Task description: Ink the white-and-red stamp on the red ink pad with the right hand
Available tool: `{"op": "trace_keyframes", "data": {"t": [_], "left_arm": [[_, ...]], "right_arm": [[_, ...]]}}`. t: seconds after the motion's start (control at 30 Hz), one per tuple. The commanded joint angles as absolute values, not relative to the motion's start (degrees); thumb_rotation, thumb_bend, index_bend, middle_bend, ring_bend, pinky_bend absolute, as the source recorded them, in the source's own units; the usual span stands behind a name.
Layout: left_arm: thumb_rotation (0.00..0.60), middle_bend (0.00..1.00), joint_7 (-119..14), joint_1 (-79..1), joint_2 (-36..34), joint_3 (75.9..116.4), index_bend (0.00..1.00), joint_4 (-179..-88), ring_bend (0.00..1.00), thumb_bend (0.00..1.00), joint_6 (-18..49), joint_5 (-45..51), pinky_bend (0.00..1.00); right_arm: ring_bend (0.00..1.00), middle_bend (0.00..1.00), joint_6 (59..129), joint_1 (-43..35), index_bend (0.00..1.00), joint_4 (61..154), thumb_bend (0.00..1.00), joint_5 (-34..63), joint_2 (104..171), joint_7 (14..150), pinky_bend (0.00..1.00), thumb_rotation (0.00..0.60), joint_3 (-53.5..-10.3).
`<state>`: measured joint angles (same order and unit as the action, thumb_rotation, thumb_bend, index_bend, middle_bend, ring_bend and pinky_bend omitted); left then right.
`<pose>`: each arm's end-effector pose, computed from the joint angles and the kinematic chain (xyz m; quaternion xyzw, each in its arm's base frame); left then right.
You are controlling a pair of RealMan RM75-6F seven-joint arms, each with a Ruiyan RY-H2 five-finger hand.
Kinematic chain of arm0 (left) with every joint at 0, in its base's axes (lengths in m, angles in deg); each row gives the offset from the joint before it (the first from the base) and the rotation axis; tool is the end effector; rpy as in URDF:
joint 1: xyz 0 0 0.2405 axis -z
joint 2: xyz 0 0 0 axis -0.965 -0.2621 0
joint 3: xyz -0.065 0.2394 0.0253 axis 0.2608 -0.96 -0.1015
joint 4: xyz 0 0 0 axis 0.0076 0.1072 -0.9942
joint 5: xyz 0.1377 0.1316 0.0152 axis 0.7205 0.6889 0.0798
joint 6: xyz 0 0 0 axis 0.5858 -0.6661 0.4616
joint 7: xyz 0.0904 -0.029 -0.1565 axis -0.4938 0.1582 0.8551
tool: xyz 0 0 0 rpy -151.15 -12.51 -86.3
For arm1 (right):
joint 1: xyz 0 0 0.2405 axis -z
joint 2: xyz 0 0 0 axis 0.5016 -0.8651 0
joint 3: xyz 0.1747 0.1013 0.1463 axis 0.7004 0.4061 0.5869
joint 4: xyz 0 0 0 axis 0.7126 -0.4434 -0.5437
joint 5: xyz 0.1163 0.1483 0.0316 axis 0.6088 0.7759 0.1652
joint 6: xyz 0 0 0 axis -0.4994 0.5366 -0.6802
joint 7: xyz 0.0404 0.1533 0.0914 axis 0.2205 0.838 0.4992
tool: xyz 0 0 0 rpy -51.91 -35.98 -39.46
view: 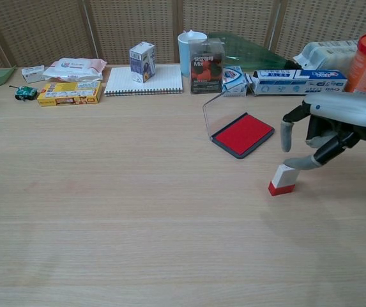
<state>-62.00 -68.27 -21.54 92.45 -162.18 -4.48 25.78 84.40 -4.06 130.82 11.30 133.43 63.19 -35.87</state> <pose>-0.2677 0.2289 0.1726 -0.6038 -0.3673 -0.3810 0.5961 -0.1683 -0.3176 0.0091 0.7402 -0.4381 0.3381 0.3819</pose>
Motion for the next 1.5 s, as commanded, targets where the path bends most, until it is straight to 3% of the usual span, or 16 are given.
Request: {"op": "trace_keyframes", "data": {"t": [0.03,0.77,1.17,1.5], "left_arm": [[0.128,0.38,-61.7,-68.3,-21.4,92.4,0.33,-161.9,0.27,0.21,-4.6,25.7,0.16],[0.13,0.38,-60.6,-68.4,-21.1,91.9,0.33,-160.6,0.27,0.22,-4.9,25.6,0.16],[0.13,0.38,-60.8,-68.4,-20.9,91.8,0.33,-160.5,0.27,0.21,-4.9,25.4,0.16],[0.129,0.38,-61.1,-68.5,-20.9,91.8,0.33,-160.7,0.27,0.21,-5.0,25.2,0.16]], "right_arm": [[1.0,1.0,84.8,-4.4,0.48,129.8,0.34,11.5,134.7,62.1,1.0,0.44,-36.3],[1.0,1.0,85.0,-4.9,0.49,124.2,0.34,9.6,138.7,61.9,1.0,0.442,-37.9],[1.0,1.0,84.2,-5.2,0.5,120.3,0.35,6.8,139.8,64.4,1.0,0.522,-38.5],[1.0,1.0,83.5,-5.3,0.51,118.2,0.36,4.5,139.6,66.8,1.0,0.545,-38.9]]}}
